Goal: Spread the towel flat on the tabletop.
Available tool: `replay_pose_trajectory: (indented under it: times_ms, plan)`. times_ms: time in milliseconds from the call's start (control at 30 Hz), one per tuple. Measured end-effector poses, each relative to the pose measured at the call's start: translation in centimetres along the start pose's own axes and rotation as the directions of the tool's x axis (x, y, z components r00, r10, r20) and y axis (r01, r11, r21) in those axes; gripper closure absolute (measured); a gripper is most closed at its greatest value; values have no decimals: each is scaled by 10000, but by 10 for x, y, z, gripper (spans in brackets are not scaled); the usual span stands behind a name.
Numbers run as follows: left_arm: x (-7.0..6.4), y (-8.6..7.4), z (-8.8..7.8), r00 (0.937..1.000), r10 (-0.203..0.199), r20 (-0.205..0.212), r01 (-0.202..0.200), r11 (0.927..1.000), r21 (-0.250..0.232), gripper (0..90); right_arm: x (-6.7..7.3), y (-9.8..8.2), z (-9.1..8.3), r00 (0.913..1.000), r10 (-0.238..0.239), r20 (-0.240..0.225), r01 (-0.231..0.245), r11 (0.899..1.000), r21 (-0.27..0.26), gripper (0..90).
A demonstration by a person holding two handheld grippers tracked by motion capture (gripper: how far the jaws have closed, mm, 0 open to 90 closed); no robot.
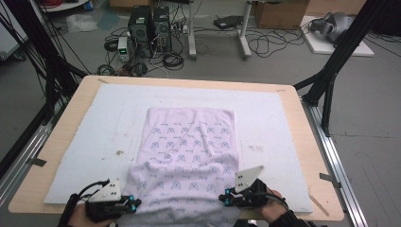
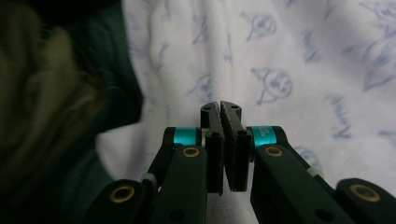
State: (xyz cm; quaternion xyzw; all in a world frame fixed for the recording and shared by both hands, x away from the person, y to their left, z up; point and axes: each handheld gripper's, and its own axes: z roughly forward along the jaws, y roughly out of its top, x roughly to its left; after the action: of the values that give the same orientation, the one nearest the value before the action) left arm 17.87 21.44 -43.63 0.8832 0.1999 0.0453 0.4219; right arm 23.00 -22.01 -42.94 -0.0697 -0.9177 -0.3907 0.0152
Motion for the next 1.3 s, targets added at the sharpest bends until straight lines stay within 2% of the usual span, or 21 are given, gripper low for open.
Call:
replay_pose_trajectory:
  times_ms: [33,100,167,233,300,333,433,467,533,600,633,700,733,800,867,900,933,1033,1067,1167,1300]
  plan:
    - [-4,1,-4,9999,127,-115,-129,9998,-156,871,7,1,-5,9999,-115,-58,114,9997,-219,862]
    - [-4,6,-7,9992,235,-332,-249,9988,-423,735,12,3,-12,10000,19,95,-15,9990,-440,714]
    - [4,10,-1,9983,209,-545,-226,9992,-320,667,9,4,-9,9991,-58,409,56,10000,38,659]
    - [11,12,9,9981,249,-566,-253,9997,-58,632,3,1,-1,9992,108,378,-117,9996,262,654]
    - [14,10,20,9979,350,-551,-330,9988,367,657,-2,-2,6,9990,111,428,-132,9987,496,682]
    - [13,8,20,9969,473,-634,-462,9988,182,702,-2,-4,9,9990,57,441,-82,9984,562,717]
    - [13,7,18,9980,174,-609,-164,9997,172,875,-3,-4,9,9995,60,303,-76,9986,530,878]
    - [11,5,17,9987,74,-508,-64,9998,197,881,-2,-4,9,9995,-40,320,23,9986,521,884]
    - [4,2,13,9997,35,-234,-30,9998,219,884,2,-5,8,9998,-152,-128,159,9983,560,886]
    - [-1,0,9,9990,262,-362,-258,9996,119,879,10,-5,4,9992,-400,23,399,9980,485,878]
    - [-1,1,8,9986,273,-464,-269,9996,87,853,10,-5,1,9995,-299,97,297,9992,254,857]
    - [1,2,11,9966,202,-797,-190,9997,158,650,5,-5,-3,9995,102,302,-102,9999,-26,739]
    - [1,2,13,9967,253,-767,-235,9994,239,635,1,-5,-2,9992,241,333,-242,9997,22,738]
    - [1,1,14,9939,425,-1019,-406,9990,207,700,-1,-7,1,9988,282,389,-290,9994,201,732]
    - [3,0,12,9961,264,-846,-253,9996,138,844,-1,-9,5,9986,285,435,-305,9985,464,745]
    - [2,-1,12,9960,272,-855,-261,9996,140,867,-1,-8,5,9989,207,428,-226,9988,436,795]
    - [1,-1,12,9963,221,-829,-214,9997,103,874,-1,-8,4,9993,252,284,-266,9984,500,883]
    - [2,1,8,9970,213,-740,-214,9998,-3,862,1,-11,2,9998,174,87,-177,9990,414,872]
    - [4,2,7,9971,58,-761,-72,9998,-191,818,0,-11,0,9995,312,106,-314,9992,248,817]
    - [14,9,4,9925,-336,-1179,253,9971,-711,689,-10,-10,-8,9950,746,667,-729,9969,-283,747]
    - [31,21,6,9845,-736,-1591,543,9910,-1224,607,-28,-6,-19,9803,1367,1429,-1254,9884,-854,690]
